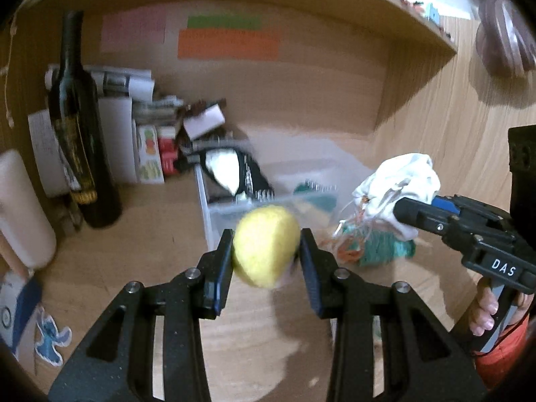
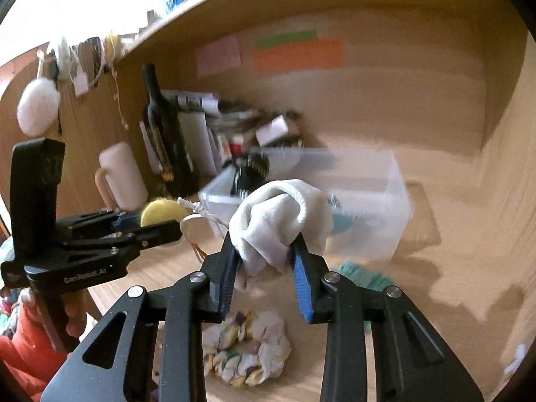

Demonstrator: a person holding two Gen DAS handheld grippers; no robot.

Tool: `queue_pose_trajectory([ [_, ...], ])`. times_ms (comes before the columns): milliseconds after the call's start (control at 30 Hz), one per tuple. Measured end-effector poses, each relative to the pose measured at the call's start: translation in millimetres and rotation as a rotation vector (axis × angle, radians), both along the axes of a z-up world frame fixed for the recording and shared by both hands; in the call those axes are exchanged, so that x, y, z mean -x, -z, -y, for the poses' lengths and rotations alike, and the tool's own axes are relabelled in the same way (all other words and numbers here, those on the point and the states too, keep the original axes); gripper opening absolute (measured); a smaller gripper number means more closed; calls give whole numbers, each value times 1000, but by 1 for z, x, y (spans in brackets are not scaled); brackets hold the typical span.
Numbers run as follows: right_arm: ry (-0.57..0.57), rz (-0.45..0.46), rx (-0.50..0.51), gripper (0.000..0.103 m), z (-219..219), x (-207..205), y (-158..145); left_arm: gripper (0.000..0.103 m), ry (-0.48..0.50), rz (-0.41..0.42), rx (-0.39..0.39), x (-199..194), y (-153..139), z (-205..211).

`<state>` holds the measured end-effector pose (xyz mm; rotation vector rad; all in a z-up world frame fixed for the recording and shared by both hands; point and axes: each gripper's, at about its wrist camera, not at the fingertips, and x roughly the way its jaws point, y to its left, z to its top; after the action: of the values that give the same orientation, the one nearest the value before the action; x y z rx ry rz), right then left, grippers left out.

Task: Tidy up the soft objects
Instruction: 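Grasp the white cloth with the right tool while the left tool grasps the yellow ball, then drop the white cloth and yellow ball into the clear box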

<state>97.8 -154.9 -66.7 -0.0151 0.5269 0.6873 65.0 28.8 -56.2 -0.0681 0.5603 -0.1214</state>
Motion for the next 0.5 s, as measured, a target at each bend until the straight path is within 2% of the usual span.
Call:
queue_pose_trajectory([
  [300,64,127,-17,28,3,-12,-38,38,8,67,27,-29,-32,-3],
  [500,99,181,-20,28,2,-24,-54,38,47,15,53,-66,-28,-3],
])
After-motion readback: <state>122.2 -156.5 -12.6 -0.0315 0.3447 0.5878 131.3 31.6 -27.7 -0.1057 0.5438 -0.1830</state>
